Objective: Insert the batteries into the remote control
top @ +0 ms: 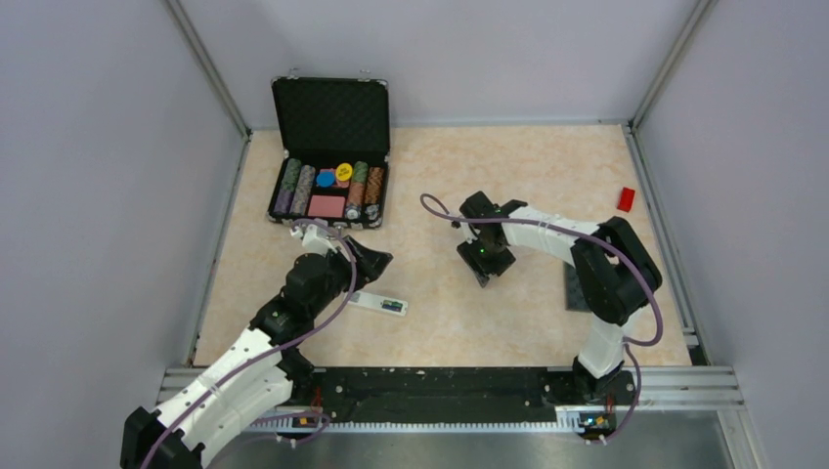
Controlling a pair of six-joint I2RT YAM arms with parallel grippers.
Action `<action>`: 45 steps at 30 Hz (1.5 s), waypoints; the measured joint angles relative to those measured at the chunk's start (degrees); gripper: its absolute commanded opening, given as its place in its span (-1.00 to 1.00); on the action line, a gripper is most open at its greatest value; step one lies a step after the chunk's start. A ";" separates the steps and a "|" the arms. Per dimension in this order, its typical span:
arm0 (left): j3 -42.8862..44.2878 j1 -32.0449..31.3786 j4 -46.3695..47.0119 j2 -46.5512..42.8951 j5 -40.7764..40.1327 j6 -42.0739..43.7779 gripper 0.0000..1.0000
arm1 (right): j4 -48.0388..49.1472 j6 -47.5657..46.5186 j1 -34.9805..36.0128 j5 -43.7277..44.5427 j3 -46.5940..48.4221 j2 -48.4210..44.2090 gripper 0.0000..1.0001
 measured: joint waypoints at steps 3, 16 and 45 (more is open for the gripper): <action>0.00 0.13 -0.39 -0.07 -0.02 0.00 0.54 | -0.59 -1.20 0.00 0.09 1.38 1.53 -0.02; -0.02 0.57 -0.48 -0.09 -0.04 0.00 0.54 | -0.68 -2.58 -0.24 1.40 2.32 2.32 -0.26; 0.00 0.72 1.84 4.24 3.28 0.46 0.55 | 5.01 2.38 -0.85 -9.29 -1.16 -2.60 -0.48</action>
